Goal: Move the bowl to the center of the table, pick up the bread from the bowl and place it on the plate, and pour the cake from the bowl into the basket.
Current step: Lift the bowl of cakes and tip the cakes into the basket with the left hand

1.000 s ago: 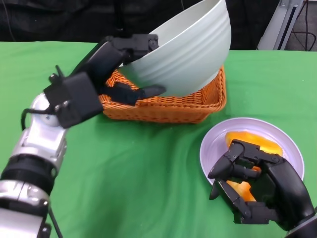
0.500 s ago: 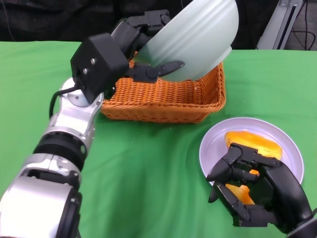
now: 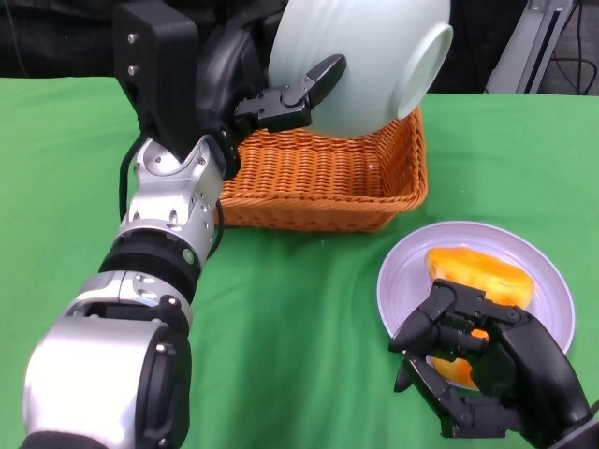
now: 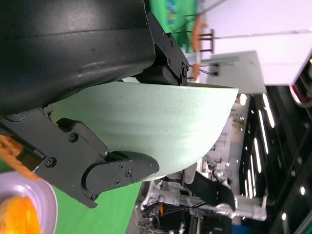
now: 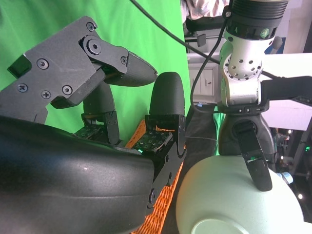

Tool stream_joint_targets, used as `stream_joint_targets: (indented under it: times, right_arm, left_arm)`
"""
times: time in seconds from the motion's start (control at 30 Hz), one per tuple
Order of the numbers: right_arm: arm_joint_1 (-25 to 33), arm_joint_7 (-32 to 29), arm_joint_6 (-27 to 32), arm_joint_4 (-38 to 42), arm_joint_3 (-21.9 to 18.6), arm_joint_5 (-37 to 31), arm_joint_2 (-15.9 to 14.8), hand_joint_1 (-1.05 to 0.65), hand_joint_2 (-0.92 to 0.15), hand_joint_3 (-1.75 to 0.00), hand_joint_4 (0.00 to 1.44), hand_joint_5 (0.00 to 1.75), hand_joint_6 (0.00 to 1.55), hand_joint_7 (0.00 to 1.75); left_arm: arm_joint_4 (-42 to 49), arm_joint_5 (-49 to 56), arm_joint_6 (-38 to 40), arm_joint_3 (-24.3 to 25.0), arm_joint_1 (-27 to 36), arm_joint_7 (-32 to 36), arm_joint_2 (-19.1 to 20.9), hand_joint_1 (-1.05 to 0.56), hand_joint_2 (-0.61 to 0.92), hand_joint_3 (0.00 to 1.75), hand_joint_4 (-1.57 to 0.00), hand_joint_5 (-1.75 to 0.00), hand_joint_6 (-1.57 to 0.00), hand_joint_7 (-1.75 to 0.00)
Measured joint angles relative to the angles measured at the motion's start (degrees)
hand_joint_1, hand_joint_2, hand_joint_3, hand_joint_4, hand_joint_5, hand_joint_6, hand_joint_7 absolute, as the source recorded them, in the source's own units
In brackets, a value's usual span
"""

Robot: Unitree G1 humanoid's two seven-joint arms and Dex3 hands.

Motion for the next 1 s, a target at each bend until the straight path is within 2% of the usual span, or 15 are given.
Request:
stream_joint_targets:
  times: [0.13,0.33,0.6,0.67,0.73,0.9,1.0]
  right_arm:
    - [0.2,0.0,0.0,0.0,0.0,-0.2,0.0,-0.07,-0.52,-1.0,0.62,1.5,0.63,1.23]
    - [0.3,0.4,0.0,0.0,-0.1,-0.3,0.0,-0.07,-0.51,-1.03,0.63,1.5,0.63,1.24]
    - [0.5,0.8,-0.1,0.0,-0.1,-0.4,0.0,-0.08,-0.5,-1.04,0.62,1.5,0.63,1.25]
    - [0.5,0.8,-0.1,0.0,-0.1,-0.4,0.0,-0.08,-0.5,-1.04,0.62,1.51,0.63,1.25]
    - [0.5,0.8,-0.1,0.0,-0.1,-0.4,0.0,-0.09,-0.5,-1.04,0.62,1.5,0.63,1.25]
    - [0.5,0.8,-0.1,-0.1,-0.2,-0.4,0.0,-0.08,-0.5,-1.04,0.62,1.5,0.62,1.25]
    - [0.5,0.8,-0.1,-0.2,-0.2,-0.3,0.0,-0.08,-0.5,-1.04,0.61,1.51,0.62,1.26]
  left_arm:
    - [1.2,-2.3,4.9,3.1,-0.8,0.6,-0.4,-0.17,0.66,0.94,-0.81,-1.66,-0.74,-1.43]
    - [1.9,-6.1,10.4,7.3,-1.3,2.7,-1.5,-0.12,0.64,1.03,-0.83,-1.61,-0.84,-1.33]
    - [3.8,-8.5,14.8,10.7,-1.3,4.8,-2.0,-0.12,0.66,1.08,-0.79,-1.68,-0.79,-1.44]
    - [4.0,-9.0,16.2,11.6,-1.3,5.1,-2.0,-0.16,0.73,0.95,-0.8,-1.69,-0.79,-1.47]
    - [4.0,-9.5,18.0,12.4,-1.3,5.3,-1.9,-0.17,0.74,0.91,-0.83,-1.67,-0.81,-1.46]
    - [4.3,-11.5,21.8,14.9,-1.5,7.0,-1.7,-0.17,0.74,0.92,-0.87,-1.64,-0.79,-1.48]
    - [4.7,-13.2,24.4,16.7,-1.8,7.5,-1.4,-0.18,0.75,0.91,-0.84,-1.68,-0.75,-1.54]
